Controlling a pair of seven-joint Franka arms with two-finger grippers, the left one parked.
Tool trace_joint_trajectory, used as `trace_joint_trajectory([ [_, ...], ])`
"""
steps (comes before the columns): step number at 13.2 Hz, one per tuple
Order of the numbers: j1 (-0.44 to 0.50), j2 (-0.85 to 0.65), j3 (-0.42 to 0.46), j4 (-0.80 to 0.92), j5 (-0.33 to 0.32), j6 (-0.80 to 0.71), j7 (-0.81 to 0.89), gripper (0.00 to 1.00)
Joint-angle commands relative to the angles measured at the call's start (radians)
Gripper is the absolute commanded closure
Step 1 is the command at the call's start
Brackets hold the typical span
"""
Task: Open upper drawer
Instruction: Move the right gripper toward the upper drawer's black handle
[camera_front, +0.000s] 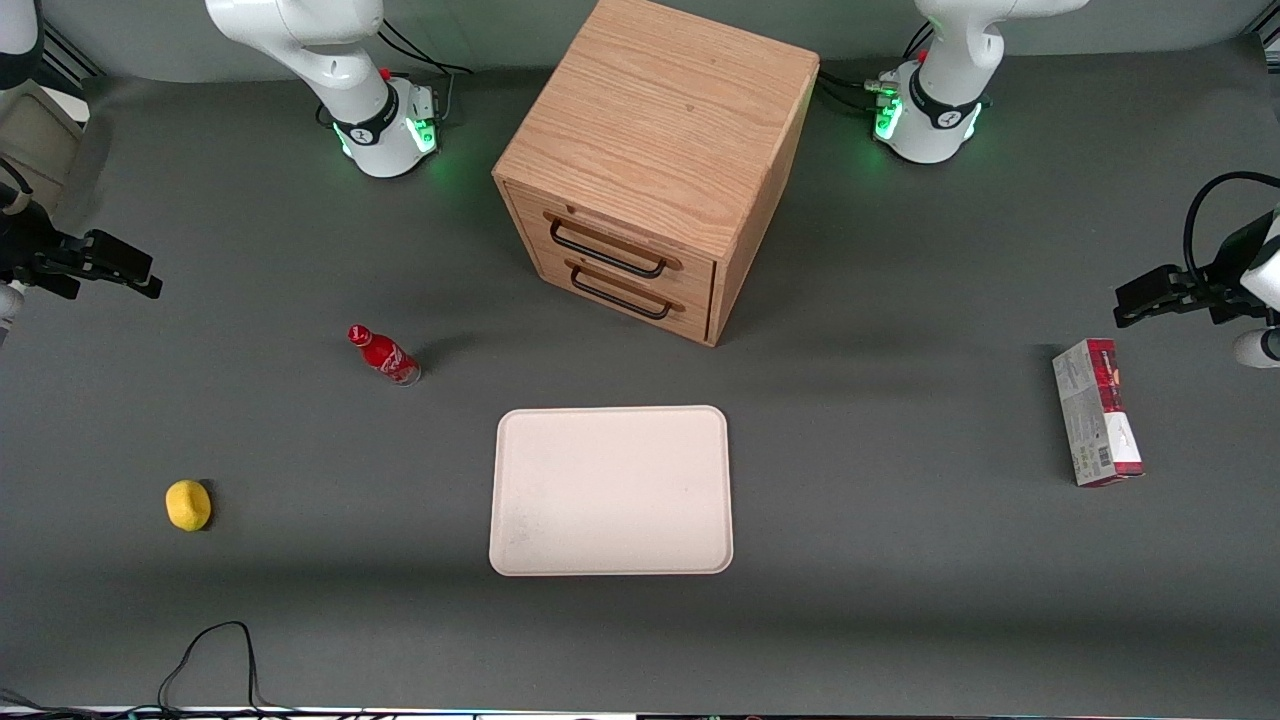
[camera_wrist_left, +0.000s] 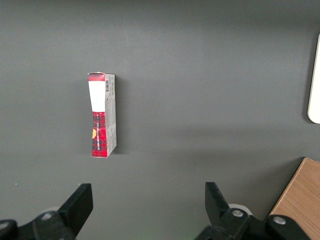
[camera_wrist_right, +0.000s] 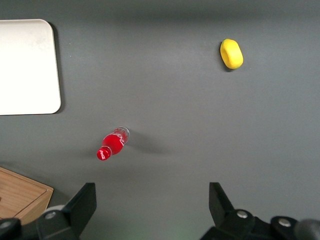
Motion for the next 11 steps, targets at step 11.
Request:
trace_joint_trajectory([
  [11, 0.001, 0.221, 0.403, 0.231, 0.051, -0.065, -0.081, 0.00],
])
